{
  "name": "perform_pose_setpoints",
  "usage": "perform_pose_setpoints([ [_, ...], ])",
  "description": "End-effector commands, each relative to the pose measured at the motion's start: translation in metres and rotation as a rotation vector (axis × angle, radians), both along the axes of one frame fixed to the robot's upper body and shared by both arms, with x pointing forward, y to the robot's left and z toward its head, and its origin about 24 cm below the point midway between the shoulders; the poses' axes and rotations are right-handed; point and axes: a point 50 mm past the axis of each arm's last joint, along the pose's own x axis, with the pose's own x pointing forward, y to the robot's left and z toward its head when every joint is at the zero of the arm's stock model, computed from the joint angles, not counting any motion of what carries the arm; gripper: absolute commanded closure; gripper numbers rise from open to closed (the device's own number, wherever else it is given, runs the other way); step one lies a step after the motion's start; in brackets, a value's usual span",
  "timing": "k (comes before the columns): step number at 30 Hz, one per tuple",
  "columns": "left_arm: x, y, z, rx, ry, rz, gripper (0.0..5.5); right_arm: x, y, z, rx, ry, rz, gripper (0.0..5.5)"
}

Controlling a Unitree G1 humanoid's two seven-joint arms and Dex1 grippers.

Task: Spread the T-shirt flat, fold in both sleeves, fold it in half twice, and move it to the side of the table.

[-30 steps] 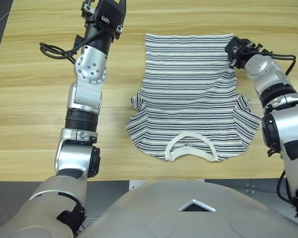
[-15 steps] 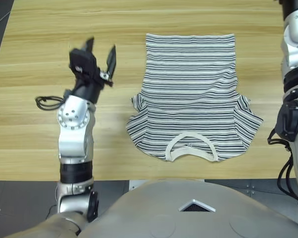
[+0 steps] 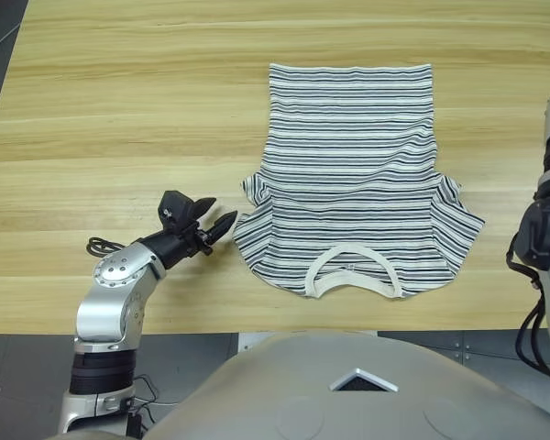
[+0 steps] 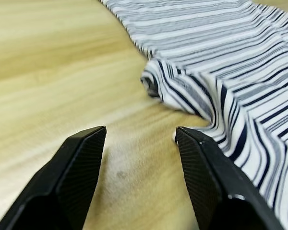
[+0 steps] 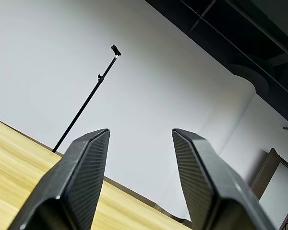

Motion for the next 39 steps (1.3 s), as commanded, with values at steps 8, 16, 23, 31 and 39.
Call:
perform_pose_setpoints([
  [8,-0.006,-0.011,0.002,-0.087,0.037,-0.068,2.78,-0.001,-0.004,-0.01,-0.028,0.044,-0.018,3.1],
  [16,0.001,0.005,-0.004,0.006,0.041,0.028,2.78,-0.001,-0.002,-0.019,-0.047,0.07,-0.019,3.1],
  [23,-0.009,-0.002,0.016,-0.343,0.102,0.019,2.78,-0.002,-0.002,-0.023,-0.059,0.076,-0.02,3.1],
  [31,-0.008,0.004,0.005,-0.38,0.205,0.116,2.78,-0.005,-0.009,-0.024,-0.068,0.073,-0.047,3.1],
  [39,-0.016,0.003,-0.012,-0.385,0.313,0.168,2.78,-0.004,-0.009,-0.027,-0.081,0.079,-0.059,3.1],
])
